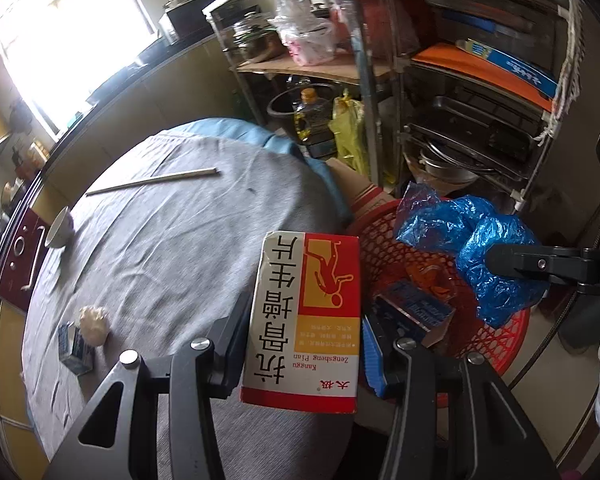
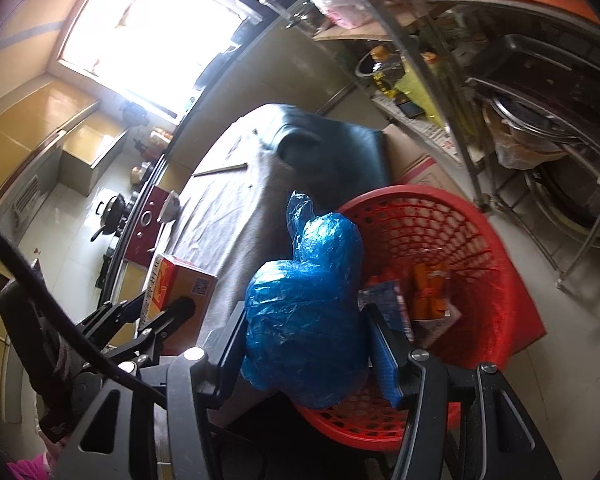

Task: Collect trash
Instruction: 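Carry the blue bag and medicine box to the red basket and release both, then move both open tools back over the table toward the tissue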

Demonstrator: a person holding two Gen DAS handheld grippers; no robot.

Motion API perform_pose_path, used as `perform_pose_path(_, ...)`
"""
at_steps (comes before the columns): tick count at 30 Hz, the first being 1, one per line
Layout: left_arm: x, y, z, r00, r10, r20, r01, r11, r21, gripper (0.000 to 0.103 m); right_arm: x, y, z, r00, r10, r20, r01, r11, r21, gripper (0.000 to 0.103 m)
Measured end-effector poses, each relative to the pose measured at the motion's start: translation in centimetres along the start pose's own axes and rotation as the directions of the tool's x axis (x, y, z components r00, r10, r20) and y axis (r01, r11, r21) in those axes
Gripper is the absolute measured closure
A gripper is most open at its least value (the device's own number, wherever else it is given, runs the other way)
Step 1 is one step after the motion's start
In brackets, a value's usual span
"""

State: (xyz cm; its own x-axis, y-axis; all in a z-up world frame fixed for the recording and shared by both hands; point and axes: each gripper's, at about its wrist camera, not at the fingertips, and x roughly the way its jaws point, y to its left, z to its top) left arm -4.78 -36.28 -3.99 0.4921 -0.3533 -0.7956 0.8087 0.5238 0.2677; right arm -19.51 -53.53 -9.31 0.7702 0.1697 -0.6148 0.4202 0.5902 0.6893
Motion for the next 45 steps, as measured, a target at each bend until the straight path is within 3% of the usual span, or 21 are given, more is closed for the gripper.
perform_pose_path(11,1.8,-3.5,1.5,0.999,-0.044,-0.030,0.046,0.997,0.062,0.052,-2.4,-3.7,0.0,0.995,-0.097,0.024,0.096,0.995,0.035,0.044)
perform_pose_path(18,3.5,-4.9,1.8,0.995,-0.064,-0.072,0.070,0.994,0.080,0.052,-2.7,-4.8,-0.1,0.993,-0.116,0.033,0.113,0.991,0.067,0.044)
perform_pose_path(31,5.1,-6.0,2.1,0.990,-0.091,-0.107,0.102,0.989,0.105,0.052,-1.1,-5.4,0.9,0.996,-0.086,0.033,0.081,0.988,0.135,0.042)
perform_pose_path(37,4.9,-5.9,2.2,0.989,-0.114,-0.093,0.124,0.987,0.105,0.042,-0.7,-5.6,1.7,0.997,-0.066,0.033,0.059,0.982,0.177,0.041)
perform_pose_path(45,4.2,-4.4,1.6,0.989,-0.123,-0.087,0.130,0.988,0.081,0.041,-0.2,-4.4,2.0,0.998,-0.052,0.022,0.047,0.984,0.174,0.041)
